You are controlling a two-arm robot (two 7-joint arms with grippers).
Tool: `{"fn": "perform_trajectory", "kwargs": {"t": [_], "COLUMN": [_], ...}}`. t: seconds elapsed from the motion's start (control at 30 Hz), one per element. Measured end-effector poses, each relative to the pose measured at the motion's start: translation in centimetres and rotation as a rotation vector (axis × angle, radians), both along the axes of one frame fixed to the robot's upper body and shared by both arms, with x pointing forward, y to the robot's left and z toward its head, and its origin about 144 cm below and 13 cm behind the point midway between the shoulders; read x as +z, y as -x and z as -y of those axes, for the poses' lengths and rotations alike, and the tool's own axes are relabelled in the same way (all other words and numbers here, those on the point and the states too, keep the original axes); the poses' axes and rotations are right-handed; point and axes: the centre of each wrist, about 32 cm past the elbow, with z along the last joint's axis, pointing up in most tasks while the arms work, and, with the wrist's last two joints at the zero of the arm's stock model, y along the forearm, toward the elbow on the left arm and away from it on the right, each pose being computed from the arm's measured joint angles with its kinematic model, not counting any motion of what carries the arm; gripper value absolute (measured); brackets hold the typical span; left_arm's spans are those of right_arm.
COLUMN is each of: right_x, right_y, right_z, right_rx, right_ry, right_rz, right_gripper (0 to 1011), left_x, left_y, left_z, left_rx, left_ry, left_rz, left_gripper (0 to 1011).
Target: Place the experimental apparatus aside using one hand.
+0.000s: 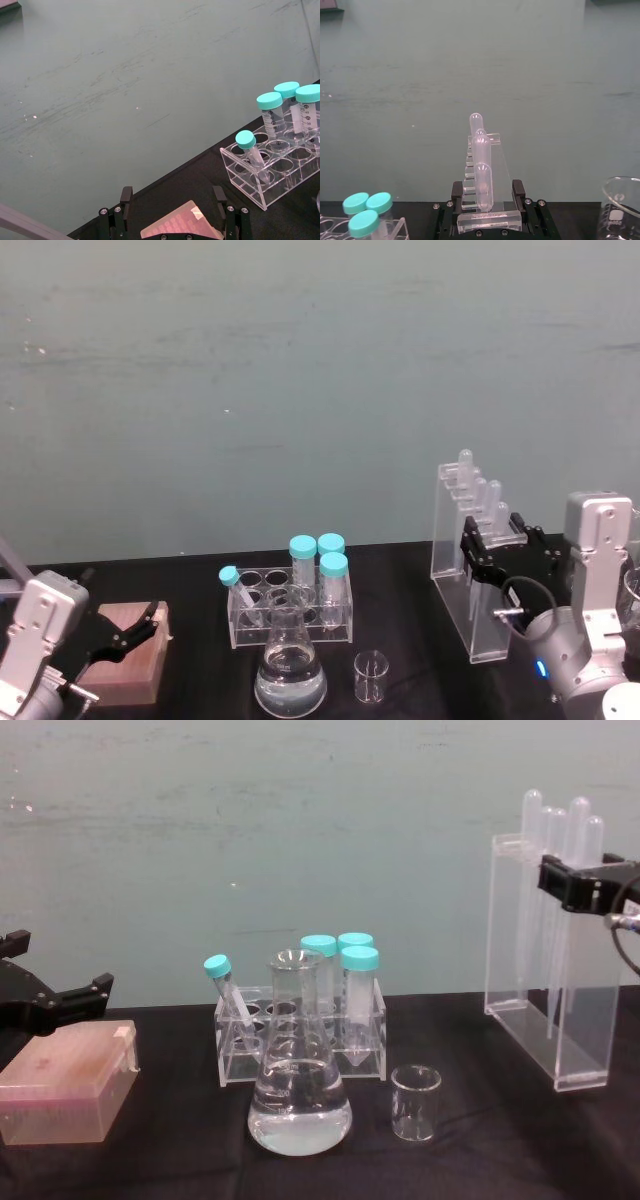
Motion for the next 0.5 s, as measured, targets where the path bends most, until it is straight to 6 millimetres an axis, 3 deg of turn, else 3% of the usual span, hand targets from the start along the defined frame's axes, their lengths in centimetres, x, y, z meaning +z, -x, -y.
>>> {"fn": "perform_trajectory", "kwargs": {"t": [0.5], "right_x": [0.2], "right_y": [-0.4], "right_z": [1.8], "right_rx": [-0.047], "right_ry": [-0.007], "right_rz": [-0.002], "right_gripper": [605], "left_x": [0.0], "left_y": [0.0], "left_z": [0.0], "left_rx": [0.0], "left_ry": [0.0], "left_rz": [0.0], "left_gripper": [1000]}}
